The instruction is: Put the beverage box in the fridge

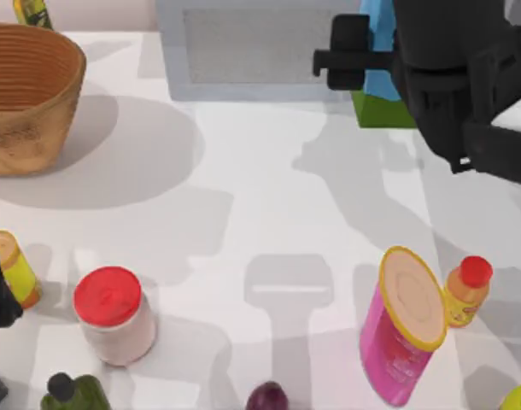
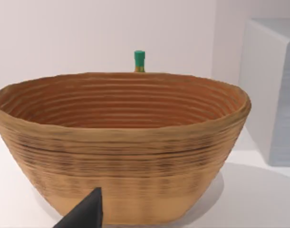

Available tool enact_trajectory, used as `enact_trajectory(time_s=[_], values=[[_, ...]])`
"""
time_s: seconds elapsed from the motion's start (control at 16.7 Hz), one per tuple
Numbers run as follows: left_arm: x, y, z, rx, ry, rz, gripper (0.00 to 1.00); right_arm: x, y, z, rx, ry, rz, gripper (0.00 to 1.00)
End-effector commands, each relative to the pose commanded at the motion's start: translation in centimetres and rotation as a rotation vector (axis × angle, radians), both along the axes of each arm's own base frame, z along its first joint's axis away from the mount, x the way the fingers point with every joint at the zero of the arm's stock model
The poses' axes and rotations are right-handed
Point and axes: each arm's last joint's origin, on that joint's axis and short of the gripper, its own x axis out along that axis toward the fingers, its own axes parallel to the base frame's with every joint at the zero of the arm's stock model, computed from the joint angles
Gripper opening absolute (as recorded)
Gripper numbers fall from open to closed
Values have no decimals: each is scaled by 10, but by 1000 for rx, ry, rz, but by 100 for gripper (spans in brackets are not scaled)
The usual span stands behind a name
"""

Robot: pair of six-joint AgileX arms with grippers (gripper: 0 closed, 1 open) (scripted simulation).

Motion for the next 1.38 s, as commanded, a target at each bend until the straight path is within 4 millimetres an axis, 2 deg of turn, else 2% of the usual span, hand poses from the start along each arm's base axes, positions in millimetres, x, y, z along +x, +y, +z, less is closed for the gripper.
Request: enact_trajectory(time_s=[0.18, 0.36, 0.48, 0.6, 0.78, 0.9, 1.02, 1.14, 1.38], values=[[0, 0, 0, 0, 0, 0, 100, -31, -58, 20, 30, -61, 6, 0], [0, 0, 0, 0, 0, 0, 100, -84, -119, 25, 60, -163, 11, 0], [0, 0, 0, 0, 0, 0, 100, -122, -152, 12, 67, -243, 14, 0], [0, 0, 0, 0, 0, 0, 100, -151, -174, -14, 54, -301, 15, 0], [0, 0, 0, 0, 0, 0, 100, -174, -192, -62, 15, -343, 11, 0], [0, 0, 0, 0, 0, 0, 100, -179, -198, -89, -10, -352, 6, 0], [0, 0, 0, 0, 0, 0, 100, -181, -202, -108, -28, -356, 0, 0], [0, 0, 0, 0, 0, 0, 100, -181, -205, -116, -37, -356, -4, 0], [0, 0, 0, 0, 0, 0, 100, -181, -205, -117, -38, -356, -4, 0]])
